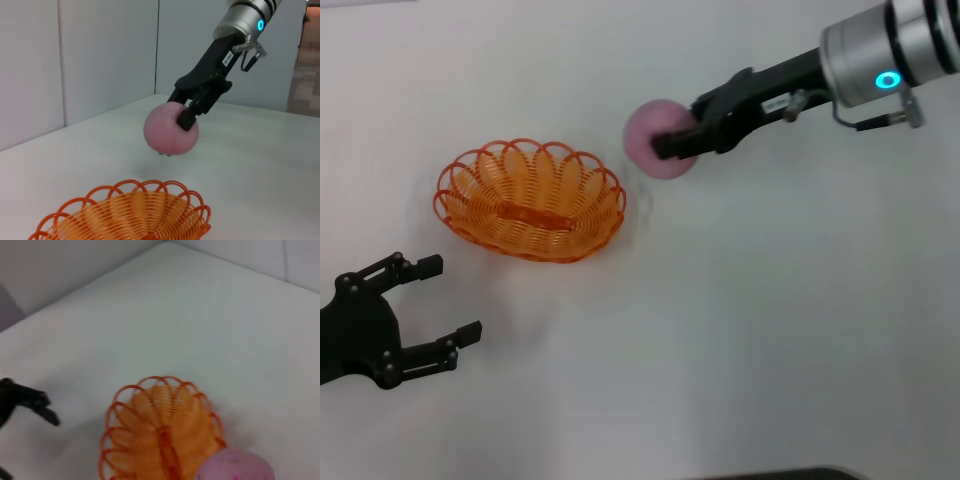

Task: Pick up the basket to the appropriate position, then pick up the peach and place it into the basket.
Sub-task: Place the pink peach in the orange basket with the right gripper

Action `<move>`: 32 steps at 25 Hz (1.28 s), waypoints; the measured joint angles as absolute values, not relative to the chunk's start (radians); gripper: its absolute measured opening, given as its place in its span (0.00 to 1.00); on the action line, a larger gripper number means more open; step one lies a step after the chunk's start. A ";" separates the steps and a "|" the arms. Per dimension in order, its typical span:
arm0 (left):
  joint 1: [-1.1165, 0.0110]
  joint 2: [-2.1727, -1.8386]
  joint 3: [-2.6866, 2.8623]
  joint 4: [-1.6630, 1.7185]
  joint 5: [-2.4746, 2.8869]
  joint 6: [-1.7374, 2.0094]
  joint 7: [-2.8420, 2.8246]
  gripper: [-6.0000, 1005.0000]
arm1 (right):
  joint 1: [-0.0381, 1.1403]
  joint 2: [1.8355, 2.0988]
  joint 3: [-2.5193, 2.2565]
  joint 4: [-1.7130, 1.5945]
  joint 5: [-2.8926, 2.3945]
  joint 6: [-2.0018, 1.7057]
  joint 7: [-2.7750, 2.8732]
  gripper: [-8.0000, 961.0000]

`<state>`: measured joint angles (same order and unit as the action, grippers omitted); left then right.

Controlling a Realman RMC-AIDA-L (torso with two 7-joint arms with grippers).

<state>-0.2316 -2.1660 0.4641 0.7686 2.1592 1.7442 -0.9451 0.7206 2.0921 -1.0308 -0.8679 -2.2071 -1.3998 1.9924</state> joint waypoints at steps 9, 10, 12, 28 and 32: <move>-0.232 -2.166 0.463 0.769 2.157 1.744 -0.946 0.87 | 0.744 2.098 -1.210 -0.806 -2.003 -1.337 1.904 0.49; -0.232 -2.166 0.463 0.769 2.156 1.744 -0.946 0.87 | 0.749 2.098 -1.229 -0.791 -1.984 -1.318 1.894 0.49; -0.232 -2.166 0.463 0.769 2.155 1.744 -0.945 0.87 | 0.761 2.098 -1.258 -0.765 -1.959 -1.285 1.882 0.49; -0.234 -2.166 0.463 0.764 2.154 1.732 -0.943 0.87 | 0.819 2.101 -1.316 -0.632 -1.944 -1.189 1.826 0.49; -0.235 -2.166 0.463 0.765 2.154 1.732 -0.943 0.87 | 0.825 2.103 -1.331 -0.612 -1.937 -1.175 1.824 0.49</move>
<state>-0.2347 -2.1660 0.4628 0.7654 2.1536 1.7317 -0.9433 0.8250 2.1028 -1.3310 -0.6122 -1.9365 -1.1745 1.8242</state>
